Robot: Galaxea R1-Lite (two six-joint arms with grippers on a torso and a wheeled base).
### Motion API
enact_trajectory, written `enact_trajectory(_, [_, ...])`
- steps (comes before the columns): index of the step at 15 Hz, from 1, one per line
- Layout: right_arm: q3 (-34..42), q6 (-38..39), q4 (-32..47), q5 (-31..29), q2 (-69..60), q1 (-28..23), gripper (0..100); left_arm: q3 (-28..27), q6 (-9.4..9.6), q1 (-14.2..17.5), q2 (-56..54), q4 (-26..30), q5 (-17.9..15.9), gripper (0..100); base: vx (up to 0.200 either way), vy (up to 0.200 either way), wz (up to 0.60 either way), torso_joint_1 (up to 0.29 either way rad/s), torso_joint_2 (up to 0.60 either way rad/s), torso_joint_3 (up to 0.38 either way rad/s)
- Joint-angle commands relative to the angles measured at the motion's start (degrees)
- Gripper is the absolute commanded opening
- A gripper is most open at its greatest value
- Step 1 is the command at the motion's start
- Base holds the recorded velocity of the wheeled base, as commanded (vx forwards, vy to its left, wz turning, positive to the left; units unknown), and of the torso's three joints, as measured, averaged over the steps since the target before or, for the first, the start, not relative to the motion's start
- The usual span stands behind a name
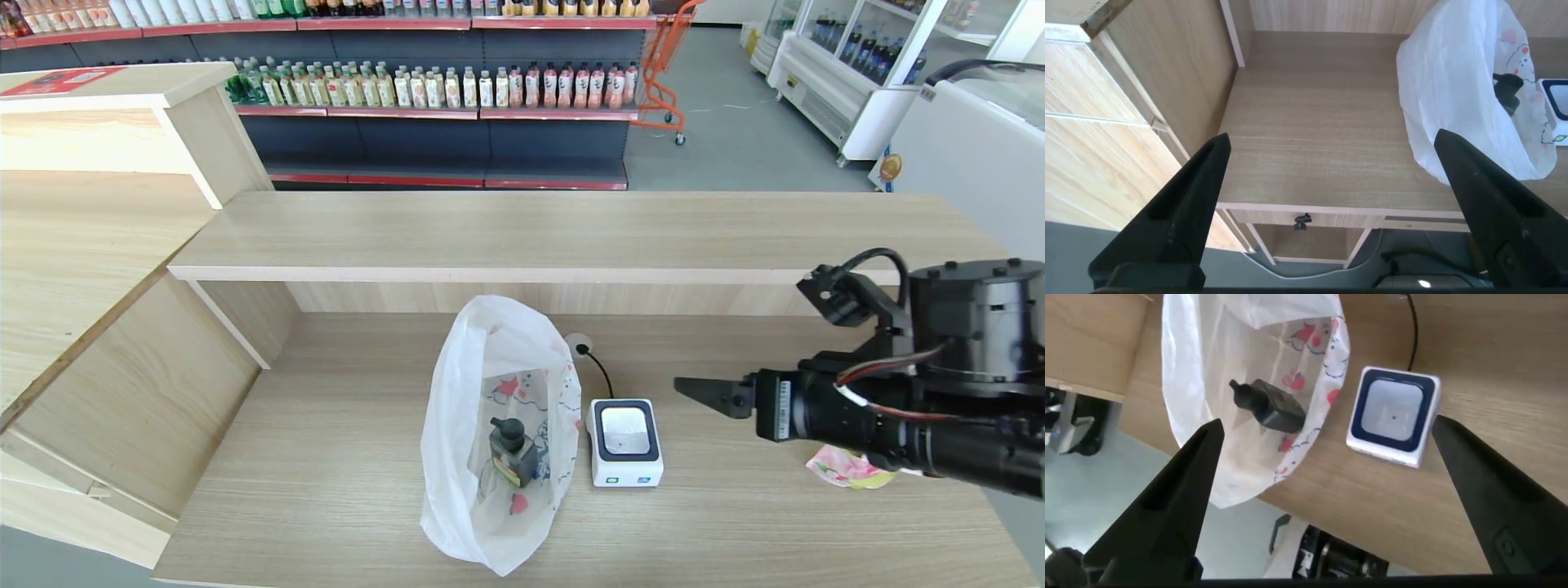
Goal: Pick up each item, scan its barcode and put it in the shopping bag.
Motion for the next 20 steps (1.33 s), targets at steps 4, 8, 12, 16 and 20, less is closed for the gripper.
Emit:
enact_trajectory(4, [1.85, -0.05, 5.74, -2.27, -11.32, -4.62, 100, 0.0, 0.09, 0.01, 0.06, 0.0, 0.02, 100, 0.0, 0.0, 0.0, 0.0, 0.0, 0.0])
enact_trajectory(8, [1.67, 1.8, 9.35, -2.36, -12.38, -6.91, 100, 0.0, -0.09, 0.01, 0.06, 0.0, -0.07, 100, 0.0, 0.0, 0.0, 0.0, 0.0, 0.0])
enact_trajectory(12, [1.41, 6.81, 12.42, -3.41, -13.43, -7.08, 100, 0.0, -0.09, 0.01, 0.06, 0.0, 0.02, 100, 0.0, -0.2, 0.0, 0.0, 0.0, 0.004])
enact_trajectory(16, [-1.67, 15.95, 21.04, -5.61, -17.04, -5.41, 100, 0.0, 0.09, 0.01, 0.06, 0.0, -0.07, 100, 0.0, -0.1, 0.0, 0.005, 0.0, 0.002])
enact_trajectory(20, [-2.11, 16.74, 22.62, -5.61, -18.44, -5.33, 100, 0.0, 0.26, 0.01, -0.02, 0.0, -0.07, 100, 0.0, 0.0, 0.0, 0.0, 0.0, 0.0])
